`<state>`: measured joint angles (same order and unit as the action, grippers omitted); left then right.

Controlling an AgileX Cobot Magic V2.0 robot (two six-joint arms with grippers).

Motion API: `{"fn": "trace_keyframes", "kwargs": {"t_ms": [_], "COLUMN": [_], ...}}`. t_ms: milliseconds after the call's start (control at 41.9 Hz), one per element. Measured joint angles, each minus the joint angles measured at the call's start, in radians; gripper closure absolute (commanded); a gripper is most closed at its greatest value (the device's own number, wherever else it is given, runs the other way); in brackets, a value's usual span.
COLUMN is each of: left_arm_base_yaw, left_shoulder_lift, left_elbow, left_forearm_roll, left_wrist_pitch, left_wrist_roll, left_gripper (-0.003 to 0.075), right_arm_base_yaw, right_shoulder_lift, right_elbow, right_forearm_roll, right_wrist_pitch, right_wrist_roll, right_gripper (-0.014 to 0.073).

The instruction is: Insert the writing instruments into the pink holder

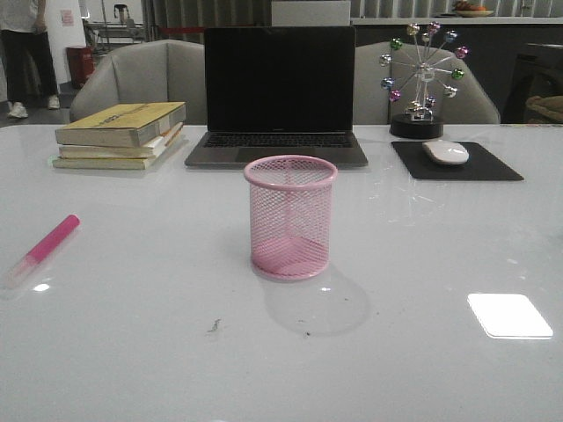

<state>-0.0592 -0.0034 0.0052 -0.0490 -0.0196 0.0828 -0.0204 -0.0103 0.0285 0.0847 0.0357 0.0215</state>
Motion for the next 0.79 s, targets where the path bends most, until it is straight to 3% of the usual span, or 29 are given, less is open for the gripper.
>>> {"fn": "trace_keyframes", "kwargs": {"t_ms": [215,406,573,789], "left_arm_base_yaw": [0.000,0.000,0.000,0.000], "left_shoulder_lift": [0.000,0.000,0.014,0.168], "left_elbow": [-0.005,-0.137,-0.348,-0.597], "left_forearm_roll": [0.000,0.000,0.000,0.000], "left_wrist_pitch": [-0.027,0.020,0.155,0.359], "left_wrist_roll": [0.000,0.000,0.000,0.000], "left_gripper": [0.0629,0.0629,0.0629,0.0629], "right_arm_base_yaw": [0.000,0.000,0.000,0.000], "right_shoulder_lift": [0.000,0.000,0.009,0.145], "right_elbow": [-0.002,-0.130,-0.318,-0.546], "right_forearm_roll": [0.000,0.000,0.000,-0.004], "right_wrist_pitch": [-0.054,0.024,0.123,0.276], "right_wrist_roll": [0.000,0.000,0.000,0.000], "right_gripper": [0.0485,0.0485,0.0485,0.0485]}}
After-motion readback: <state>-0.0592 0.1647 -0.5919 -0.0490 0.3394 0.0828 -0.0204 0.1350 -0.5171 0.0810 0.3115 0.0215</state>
